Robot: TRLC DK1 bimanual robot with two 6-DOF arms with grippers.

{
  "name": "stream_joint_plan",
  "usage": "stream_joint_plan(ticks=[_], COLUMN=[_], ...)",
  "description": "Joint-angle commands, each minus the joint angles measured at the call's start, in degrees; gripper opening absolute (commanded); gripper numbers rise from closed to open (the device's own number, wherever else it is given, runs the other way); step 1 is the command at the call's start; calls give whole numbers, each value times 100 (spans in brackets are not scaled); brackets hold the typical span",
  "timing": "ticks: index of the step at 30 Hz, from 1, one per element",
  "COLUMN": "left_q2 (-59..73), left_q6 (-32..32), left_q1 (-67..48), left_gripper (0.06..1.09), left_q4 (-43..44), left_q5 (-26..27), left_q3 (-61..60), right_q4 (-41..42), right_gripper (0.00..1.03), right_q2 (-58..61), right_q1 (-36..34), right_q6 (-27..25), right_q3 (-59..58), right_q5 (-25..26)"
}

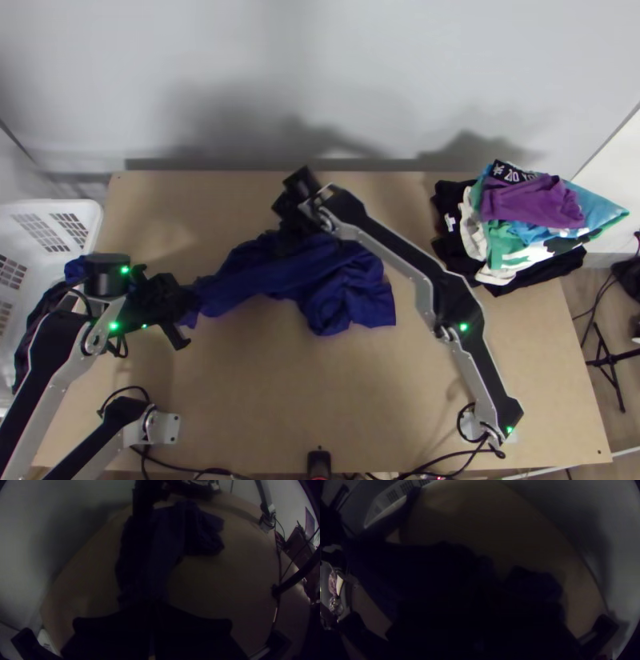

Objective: Fold the t-shirt

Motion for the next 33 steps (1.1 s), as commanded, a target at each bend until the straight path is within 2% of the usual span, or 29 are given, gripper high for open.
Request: stream_joint_plan(ticks=[1,4,7,12,15,18,22,27,31,33], left_q2=[43,307,395,403,386,368,421,289,-124,-379], left_q6=[225,225,75,-259,-523,-760,-1024,-1173,-1041,-733], left_q1=[570,1115,1590,2592,3207,3708,4016,3743,3031,2609], left_gripper=[11,11,11,11,11,11,11,11,11,11], left_q4=[459,793,1347,2032,2234,2551,2674,2551,2094,1725], left_q5=[5,136,163,330,550,585,629,708,717,717], left_q3=[-1,280,465,772,1062,1326,1792,2082,1994,1757], right_q4=[43,350,667,755,851,983,1168,834,570,544], right_gripper=[3,3,3,3,3,3,3,3,3,3], right_q2=[-467,-749,-1135,-1909,-2445,-2946,-3429,-4185,-5020,-5512], right_q1=[-248,-415,-564,-942,-1250,-1645,-2173,-2243,-2181,-2173], right_q6=[-59,-7,-7,-33,-24,-7,28,-7,-68,-68], right_q3=[519,721,703,501,290,220,299,-308,-1600,-2417], right_q5=[21,364,1102,1990,2052,2254,2263,2245,2087,1894])
